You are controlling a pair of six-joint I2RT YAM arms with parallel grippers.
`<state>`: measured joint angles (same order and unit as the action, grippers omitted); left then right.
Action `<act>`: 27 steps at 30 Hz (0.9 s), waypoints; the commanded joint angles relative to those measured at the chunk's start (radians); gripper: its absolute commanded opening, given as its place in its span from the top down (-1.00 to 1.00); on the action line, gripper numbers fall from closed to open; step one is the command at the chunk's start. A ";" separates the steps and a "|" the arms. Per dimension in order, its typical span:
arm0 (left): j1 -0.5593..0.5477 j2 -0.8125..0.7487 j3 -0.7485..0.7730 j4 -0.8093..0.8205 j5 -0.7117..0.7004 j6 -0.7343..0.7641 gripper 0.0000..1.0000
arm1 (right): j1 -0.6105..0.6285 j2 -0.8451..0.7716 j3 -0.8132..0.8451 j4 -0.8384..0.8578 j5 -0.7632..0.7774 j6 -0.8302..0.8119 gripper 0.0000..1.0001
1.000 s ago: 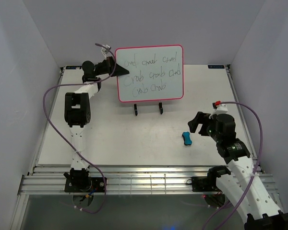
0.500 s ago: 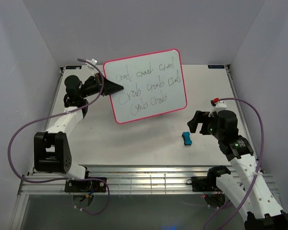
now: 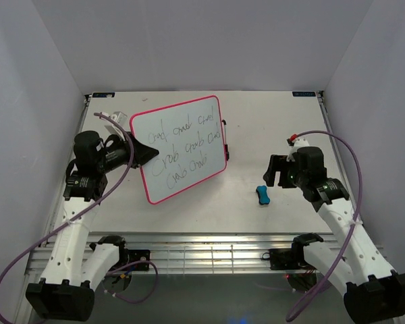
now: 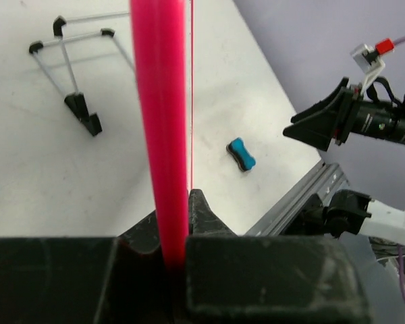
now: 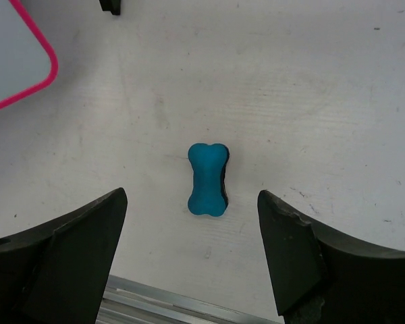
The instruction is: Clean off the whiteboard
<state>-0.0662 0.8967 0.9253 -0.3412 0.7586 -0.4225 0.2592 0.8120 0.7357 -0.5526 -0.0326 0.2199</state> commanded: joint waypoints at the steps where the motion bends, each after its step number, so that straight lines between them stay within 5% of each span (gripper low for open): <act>1: -0.043 -0.047 -0.006 -0.146 -0.024 0.082 1.00 | -0.002 0.096 0.025 -0.010 -0.042 -0.033 -0.65; 10: -0.112 -0.142 -0.161 -0.160 0.024 0.083 1.00 | 0.073 0.300 -0.019 0.006 0.026 -0.004 -0.42; 27: -0.144 -0.130 -0.172 -0.137 -0.005 0.087 1.00 | 0.144 0.504 -0.022 0.077 0.112 -0.011 -0.18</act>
<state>-0.2016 0.7815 0.7597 -0.5076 0.7670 -0.3744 0.3946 1.2945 0.7071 -0.5224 0.0547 0.2119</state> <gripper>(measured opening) 0.137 0.598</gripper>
